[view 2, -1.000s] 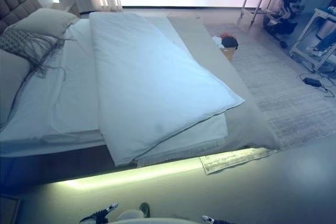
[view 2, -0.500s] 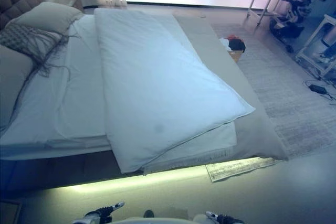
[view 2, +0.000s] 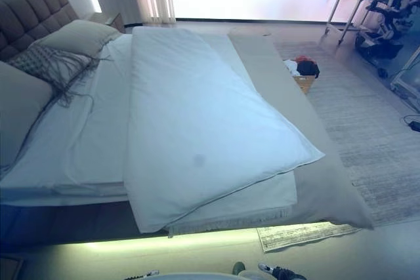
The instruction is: Make the bed neatly
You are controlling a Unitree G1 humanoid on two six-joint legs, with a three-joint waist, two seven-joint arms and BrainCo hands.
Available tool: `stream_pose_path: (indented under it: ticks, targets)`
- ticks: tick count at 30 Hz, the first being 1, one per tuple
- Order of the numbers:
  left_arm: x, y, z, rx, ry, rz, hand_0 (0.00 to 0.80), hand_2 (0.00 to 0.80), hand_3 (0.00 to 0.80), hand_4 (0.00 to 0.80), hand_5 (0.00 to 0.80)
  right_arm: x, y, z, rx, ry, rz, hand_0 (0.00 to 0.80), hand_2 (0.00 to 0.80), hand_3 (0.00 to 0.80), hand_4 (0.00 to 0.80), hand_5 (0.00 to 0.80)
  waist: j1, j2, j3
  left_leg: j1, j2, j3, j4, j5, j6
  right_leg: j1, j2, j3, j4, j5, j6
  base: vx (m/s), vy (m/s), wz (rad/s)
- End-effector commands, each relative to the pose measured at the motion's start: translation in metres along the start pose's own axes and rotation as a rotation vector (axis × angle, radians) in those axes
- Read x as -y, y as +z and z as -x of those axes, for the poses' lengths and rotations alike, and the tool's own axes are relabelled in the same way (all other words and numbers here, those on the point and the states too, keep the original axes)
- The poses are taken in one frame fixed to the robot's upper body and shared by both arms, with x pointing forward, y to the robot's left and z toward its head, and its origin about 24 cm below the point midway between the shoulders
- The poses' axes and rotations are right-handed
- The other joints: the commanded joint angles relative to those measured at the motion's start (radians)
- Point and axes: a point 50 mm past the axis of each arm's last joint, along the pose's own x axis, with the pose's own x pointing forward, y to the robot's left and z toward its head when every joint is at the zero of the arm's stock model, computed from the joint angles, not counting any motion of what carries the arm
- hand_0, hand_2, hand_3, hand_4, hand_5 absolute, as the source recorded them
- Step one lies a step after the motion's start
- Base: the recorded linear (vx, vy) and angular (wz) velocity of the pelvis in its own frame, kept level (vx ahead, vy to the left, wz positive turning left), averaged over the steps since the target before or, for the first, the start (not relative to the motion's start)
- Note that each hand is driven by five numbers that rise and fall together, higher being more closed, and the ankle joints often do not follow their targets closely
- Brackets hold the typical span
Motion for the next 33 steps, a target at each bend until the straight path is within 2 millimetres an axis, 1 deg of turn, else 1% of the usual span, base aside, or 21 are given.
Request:
stream_pose_path:
  ticks: [1,3,4,6,7,8,9,11,13,14,16,18,19,20,21,22,23,26,28,30,33]
  targets:
    - [-0.004,0.010,0.000,0.010,0.009,-0.011,0.000,0.000,0.000,0.000,0.000,-0.011,0.014,-0.002,0.022,0.036,0.046,0.000,0.000,0.000,0.000,0.000,-0.002,-0.045,0.016,-0.027,-0.104,-0.008,0.098,-0.082,0.121,-0.067,-0.075,0.001,0.109,-0.036,0.074,0.183,-0.089,0.01]
    - [-0.003,0.009,0.000,0.010,0.011,-0.010,0.000,0.000,0.000,0.000,0.000,-0.013,0.015,-0.002,0.029,0.046,0.039,0.000,0.000,0.000,0.000,0.000,-0.001,-0.041,0.020,-0.025,-0.098,-0.006,0.124,-0.096,0.115,-0.070,-0.076,-0.012,0.129,-0.052,0.065,0.167,-0.060,0.03]
    - [-0.001,0.009,0.000,0.013,0.012,-0.005,0.000,0.000,0.000,0.000,0.000,-0.014,0.017,-0.002,0.034,0.052,0.037,0.000,0.000,0.000,0.000,0.000,0.001,-0.037,0.024,-0.043,-0.092,-0.003,0.175,-0.077,0.098,-0.059,-0.071,-0.023,0.131,-0.066,0.049,0.136,-0.039,0.04]
    - [0.003,0.011,0.000,0.031,0.005,0.027,0.000,0.000,0.000,0.000,0.000,-0.014,0.022,-0.001,0.047,0.061,0.055,0.000,0.000,0.000,0.000,0.000,0.018,-0.040,0.047,-0.169,-0.074,-0.013,0.392,0.052,0.049,-0.013,-0.064,-0.036,0.114,-0.087,0.015,0.075,-0.019,0.12]
    - [0.007,0.013,0.000,0.042,-0.002,0.044,0.000,0.000,0.000,0.000,0.000,-0.012,0.026,-0.001,0.056,0.059,0.076,0.000,0.000,0.000,0.000,0.000,0.033,-0.041,0.067,-0.258,-0.066,-0.040,0.496,0.122,0.022,0.008,-0.067,-0.038,0.109,-0.095,0.002,0.073,0.063,0.20]
    - [0.010,0.014,0.000,0.046,-0.007,0.054,0.000,0.000,0.000,0.000,0.000,-0.011,0.028,-0.001,0.060,0.055,0.086,0.000,0.000,0.000,0.000,0.000,0.040,-0.037,0.079,-0.295,-0.048,-0.050,0.497,0.139,0.009,0.023,-0.069,-0.040,0.108,-0.100,0.002,0.136,0.150,0.16]
    - [0.011,0.013,0.000,0.044,-0.012,0.060,0.000,0.000,0.000,0.000,0.000,-0.010,0.028,-0.001,0.062,0.046,0.085,0.000,0.000,0.000,0.000,0.000,0.045,-0.034,0.088,-0.299,-0.026,-0.046,0.451,0.132,0.006,0.040,-0.077,-0.038,0.104,-0.105,0.009,0.206,0.222,-0.01]
    - [0.012,0.009,0.000,0.037,-0.011,0.055,0.000,0.000,0.000,0.000,0.000,-0.007,0.028,-0.001,0.071,0.030,0.058,0.000,0.000,0.000,0.000,0.000,0.051,-0.023,0.092,-0.264,0.019,-0.027,0.284,0.129,0.005,0.065,-0.091,-0.037,0.090,-0.107,0.033,0.259,0.280,-0.15]
    - [0.011,0.008,0.000,0.041,-0.005,0.025,0.000,0.000,0.000,0.000,0.000,-0.004,0.031,0.000,0.104,0.020,-0.007,0.000,0.000,0.000,0.000,0.000,0.061,-0.006,0.093,-0.263,0.074,-0.014,0.122,0.189,-0.005,0.096,-0.101,-0.041,0.073,-0.113,0.052,0.258,0.305,-0.11]
    - [0.011,0.010,0.000,0.043,-0.003,0.009,0.000,0.000,0.000,0.000,0.000,-0.003,0.032,0.000,0.116,0.023,-0.040,0.000,0.000,0.000,0.000,0.000,0.066,-0.006,0.097,-0.262,0.081,-0.008,0.086,0.193,-0.007,0.116,-0.113,-0.042,0.069,-0.120,0.060,0.225,0.295,-0.12]
    - [0.009,0.012,0.000,0.051,0.008,-0.012,0.000,0.000,0.000,0.000,0.000,-0.003,0.037,0.001,0.142,0.031,-0.102,0.000,0.000,0.000,0.000,0.000,0.069,-0.004,0.092,-0.248,0.063,-0.006,0.072,0.153,0.006,0.120,-0.148,-0.054,0.076,-0.123,0.079,0.205,0.296,-0.12]
    - [0.006,0.015,0.000,0.066,0.010,-0.043,0.000,0.000,0.000,0.000,0.000,-0.003,0.040,0.001,0.166,0.052,-0.162,0.000,0.000,0.000,0.000,0.000,0.061,-0.004,0.091,-0.242,0.059,0.006,0.093,0.134,0.009,0.115,-0.176,-0.049,0.095,-0.124,0.097,0.178,0.283,-0.16]
    - [0.001,0.020,0.000,0.081,0.010,-0.047,0.000,0.000,0.000,0.000,0.000,0.000,0.039,0.002,0.175,0.060,-0.202,0.000,0.000,0.000,0.000,0.000,0.057,-0.004,0.090,-0.253,0.048,0.015,0.130,0.113,0.013,0.112,-0.195,-0.044,0.117,-0.131,0.103,0.181,0.304,0.11]
    - [-0.001,0.022,0.000,0.094,0.012,-0.046,0.000,0.000,0.000,0.000,0.000,0.001,0.041,0.002,0.181,0.062,-0.220,0.000,0.000,0.000,0.000,0.000,0.060,0.001,0.092,-0.257,0.033,0.004,0.143,0.103,0.023,0.096,-0.216,-0.048,0.151,-0.130,0.110,0.163,0.262,0.28]
    - [-0.003,0.024,0.001,0.103,0.014,-0.043,0.000,0.000,0.000,0.000,0.000,0.001,0.043,0.002,0.187,0.072,-0.231,0.000,0.000,0.000,0.000,0.000,0.061,0.006,0.094,-0.253,0.029,0.004,0.146,0.099,0.027,0.079,-0.230,-0.058,0.179,-0.128,0.111,0.156,0.230,0.12]
    - [-0.007,0.029,0.001,0.122,0.020,-0.030,0.000,0.000,0.000,0.000,0.000,0.001,0.046,0.003,0.204,0.096,-0.267,0.000,0.000,0.000,0.000,0.000,0.063,0.012,0.098,-0.245,0.026,0.015,0.153,0.093,0.032,0.057,-0.245,-0.079,0.215,-0.128,0.112,0.128,0.171,-0.09]
    - [-0.011,0.034,0.002,0.137,0.023,-0.021,0.000,0.000,0.000,0.000,0.000,0.001,0.050,0.003,0.223,0.121,-0.302,0.000,0.000,0.000,0.000,0.000,0.064,0.015,0.103,-0.237,0.026,0.025,0.157,0.083,0.037,0.029,-0.257,-0.089,0.236,-0.125,0.112,0.090,0.100,-0.18]
    - [-0.019,0.066,0.006,0.238,0.018,-0.001,0.000,0.000,0.000,0.000,0.000,-0.002,0.080,0.007,0.299,0.152,-0.371,0.000,0.000,0.000,0.000,0.000,0.072,0.011,0.133,-0.279,0.025,0.031,0.185,0.060,0.037,-0.059,-0.267,-0.072,0.194,-0.073,0.127,-0.144,-0.058,-0.22]
    - [-0.016,0.102,0.014,0.351,0.008,0.033,0.000,0.000,0.000,0.000,0.000,-0.003,0.117,0.015,0.384,0.168,-0.442,0.000,0.000,0.000,0.000,0.000,0.078,0.006,0.191,-0.378,0.049,0.037,0.258,0.050,0.022,-0.115,-0.274,-0.062,0.168,-0.044,0.136,-0.302,-0.129,-0.05]
    - [-0.011,0.117,0.018,0.405,-0.008,0.085,0.000,0.000,0.000,0.000,0.000,-0.006,0.136,0.019,0.420,0.175,-0.485,0.000,0.000,0.000,0.000,0.000,0.076,0.006,0.222,-0.454,0.068,0.023,0.316,0.055,0.012,-0.157,-0.265,-0.046,0.185,-0.047,0.132,-0.205,-0.133,0.00]
    - [-0.009,0.140,0.025,0.465,-0.025,0.132,0.000,0.000,0.000,0.000,0.000,-0.006,0.164,0.029,0.495,0.214,-0.521,0.000,0.000,0.000,0.000,0.000,0.082,0.001,0.262,-0.544,0.087,0.000,0.362,0.067,-0.005,-0.209,-0.256,-0.048,0.216,-0.059,0.128,-0.141,-0.115,0.01]
